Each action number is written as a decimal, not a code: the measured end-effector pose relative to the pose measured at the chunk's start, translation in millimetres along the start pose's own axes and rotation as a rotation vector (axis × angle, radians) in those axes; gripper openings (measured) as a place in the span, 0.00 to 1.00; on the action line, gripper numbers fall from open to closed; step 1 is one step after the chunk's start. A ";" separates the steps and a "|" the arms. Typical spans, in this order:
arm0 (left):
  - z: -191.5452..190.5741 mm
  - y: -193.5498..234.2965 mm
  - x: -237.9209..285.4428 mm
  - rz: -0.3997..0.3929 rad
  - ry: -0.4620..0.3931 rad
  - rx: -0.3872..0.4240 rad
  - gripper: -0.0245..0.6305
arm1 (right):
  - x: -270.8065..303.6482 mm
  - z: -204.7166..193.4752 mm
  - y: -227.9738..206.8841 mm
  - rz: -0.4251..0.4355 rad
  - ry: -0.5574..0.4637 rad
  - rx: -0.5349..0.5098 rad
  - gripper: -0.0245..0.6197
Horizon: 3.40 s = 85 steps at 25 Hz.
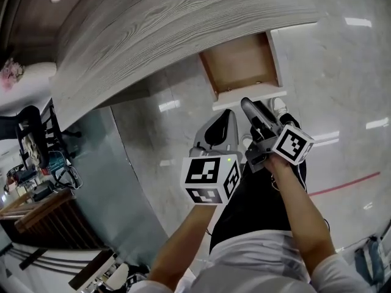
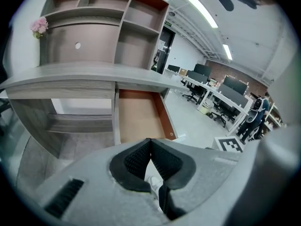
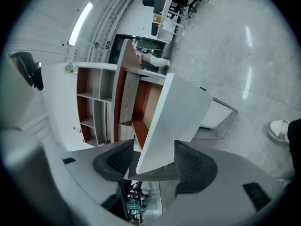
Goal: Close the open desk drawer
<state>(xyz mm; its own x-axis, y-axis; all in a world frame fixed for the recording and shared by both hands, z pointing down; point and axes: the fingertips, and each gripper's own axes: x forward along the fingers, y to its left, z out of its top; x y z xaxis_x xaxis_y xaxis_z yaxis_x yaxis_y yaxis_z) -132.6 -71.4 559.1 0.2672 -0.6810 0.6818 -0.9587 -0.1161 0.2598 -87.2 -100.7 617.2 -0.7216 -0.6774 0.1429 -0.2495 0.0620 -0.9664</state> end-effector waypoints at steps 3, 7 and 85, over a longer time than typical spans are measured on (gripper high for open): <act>1.9 5.5 -2.1 0.007 0.000 -0.006 0.04 | 6.8 8.8 -2.0 0.002 -0.027 0.034 0.40; 3.9 8.6 -4.7 0.014 -0.004 -0.013 0.04 | 7.1 9.4 -12.8 -0.043 -0.051 0.089 0.40; 87.2 29.5 -28.2 0.159 -0.139 -0.184 0.04 | 93.7 96.8 41.7 0.049 0.082 0.103 0.30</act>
<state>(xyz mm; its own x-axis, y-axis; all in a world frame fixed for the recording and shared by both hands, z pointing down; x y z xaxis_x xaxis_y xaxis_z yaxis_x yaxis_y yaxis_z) -177.0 -118.7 487.8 0.0870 -0.7744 0.6267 -0.9501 0.1247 0.2860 -102.7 -232.5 569.5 -0.7829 -0.6127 0.1082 -0.1484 0.0149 -0.9888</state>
